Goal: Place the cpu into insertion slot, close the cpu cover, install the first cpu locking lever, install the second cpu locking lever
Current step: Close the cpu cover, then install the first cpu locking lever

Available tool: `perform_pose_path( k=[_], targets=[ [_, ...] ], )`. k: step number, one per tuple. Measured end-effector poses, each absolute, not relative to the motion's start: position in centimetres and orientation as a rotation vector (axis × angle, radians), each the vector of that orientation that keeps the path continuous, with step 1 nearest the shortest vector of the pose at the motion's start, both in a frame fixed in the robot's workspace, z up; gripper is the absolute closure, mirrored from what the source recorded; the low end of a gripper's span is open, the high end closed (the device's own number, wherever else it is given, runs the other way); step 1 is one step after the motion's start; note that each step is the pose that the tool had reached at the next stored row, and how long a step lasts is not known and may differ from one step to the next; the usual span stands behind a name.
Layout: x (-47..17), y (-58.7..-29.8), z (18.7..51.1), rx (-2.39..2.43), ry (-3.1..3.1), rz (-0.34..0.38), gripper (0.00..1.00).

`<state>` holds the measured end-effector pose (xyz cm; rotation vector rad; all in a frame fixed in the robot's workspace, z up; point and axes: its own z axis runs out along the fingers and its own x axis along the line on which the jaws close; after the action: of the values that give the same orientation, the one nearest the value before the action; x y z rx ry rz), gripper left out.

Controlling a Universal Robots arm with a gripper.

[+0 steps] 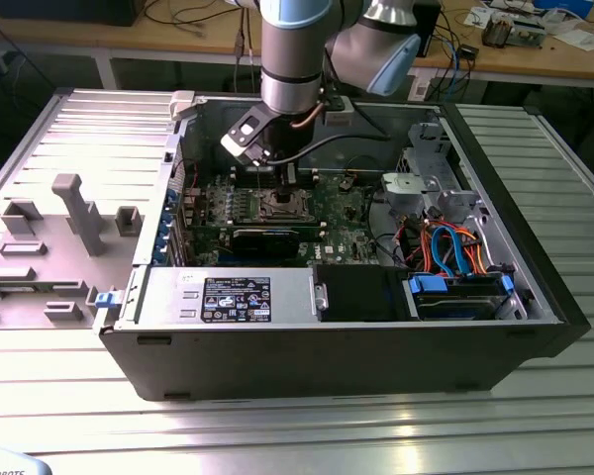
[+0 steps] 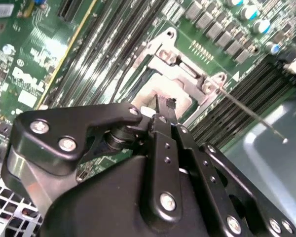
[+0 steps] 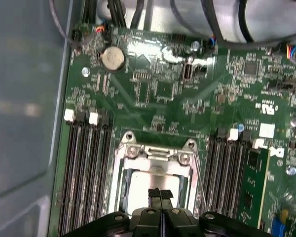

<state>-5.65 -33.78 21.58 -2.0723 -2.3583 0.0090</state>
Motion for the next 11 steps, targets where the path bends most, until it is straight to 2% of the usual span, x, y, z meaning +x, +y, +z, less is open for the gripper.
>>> perform_pose_path(
  k=[11],
  targets=[
    [-5.56,-33.78,21.58,-2.072,-2.358,0.009,0.89]
  ],
)
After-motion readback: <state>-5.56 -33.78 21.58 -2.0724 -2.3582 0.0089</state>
